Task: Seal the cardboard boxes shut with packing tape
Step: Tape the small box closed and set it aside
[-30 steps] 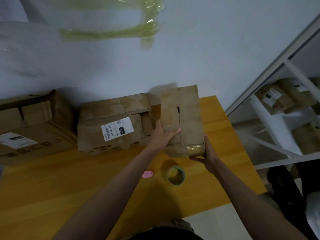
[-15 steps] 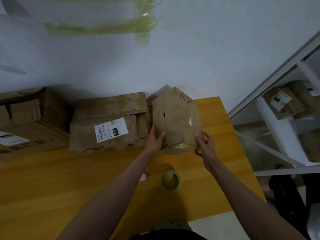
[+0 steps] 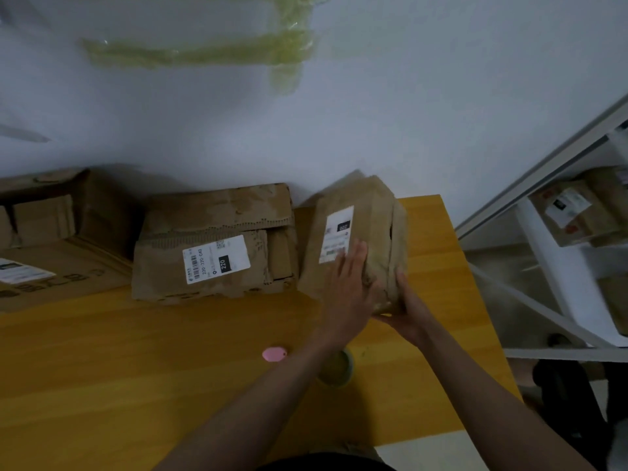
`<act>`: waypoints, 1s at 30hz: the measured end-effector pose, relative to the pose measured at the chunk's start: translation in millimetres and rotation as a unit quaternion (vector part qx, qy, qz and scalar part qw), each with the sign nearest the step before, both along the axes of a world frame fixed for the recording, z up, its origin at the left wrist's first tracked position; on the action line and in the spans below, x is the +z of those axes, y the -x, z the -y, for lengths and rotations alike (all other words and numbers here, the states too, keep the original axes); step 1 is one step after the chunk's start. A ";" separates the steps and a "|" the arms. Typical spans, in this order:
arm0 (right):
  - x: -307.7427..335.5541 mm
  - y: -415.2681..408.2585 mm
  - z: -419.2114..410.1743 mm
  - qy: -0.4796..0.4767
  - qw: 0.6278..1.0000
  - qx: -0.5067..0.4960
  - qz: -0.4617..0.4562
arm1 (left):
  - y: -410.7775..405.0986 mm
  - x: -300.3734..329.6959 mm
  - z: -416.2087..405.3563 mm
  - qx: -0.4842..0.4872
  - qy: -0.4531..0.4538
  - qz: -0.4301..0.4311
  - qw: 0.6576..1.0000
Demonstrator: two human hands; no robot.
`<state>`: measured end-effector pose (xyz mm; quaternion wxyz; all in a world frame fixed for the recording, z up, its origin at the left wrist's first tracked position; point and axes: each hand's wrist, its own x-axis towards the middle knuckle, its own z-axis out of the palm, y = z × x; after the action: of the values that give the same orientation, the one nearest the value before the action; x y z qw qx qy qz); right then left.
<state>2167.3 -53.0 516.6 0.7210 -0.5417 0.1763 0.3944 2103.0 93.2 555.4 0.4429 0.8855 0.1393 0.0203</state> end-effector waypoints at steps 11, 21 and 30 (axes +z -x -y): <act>-4.1 -23.9 -28.5 0.224 0.956 -0.137 0.135 | -16.8 -20.3 -24.9 -0.100 0.011 -0.095 0.990; -15.0 -26.7 -50.0 0.412 0.881 -0.170 0.158 | 14.5 16.0 -120.8 0.110 0.076 -0.036 0.990; 31.7 41.7 -172.4 0.282 0.904 0.028 0.319 | 115.9 -3.1 -276.5 0.381 -0.098 -0.098 0.914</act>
<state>2125.6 119.4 548.3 0.5447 -0.8239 0.0251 0.1543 1987.1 369.6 552.4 0.2963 0.8016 0.5066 0.1143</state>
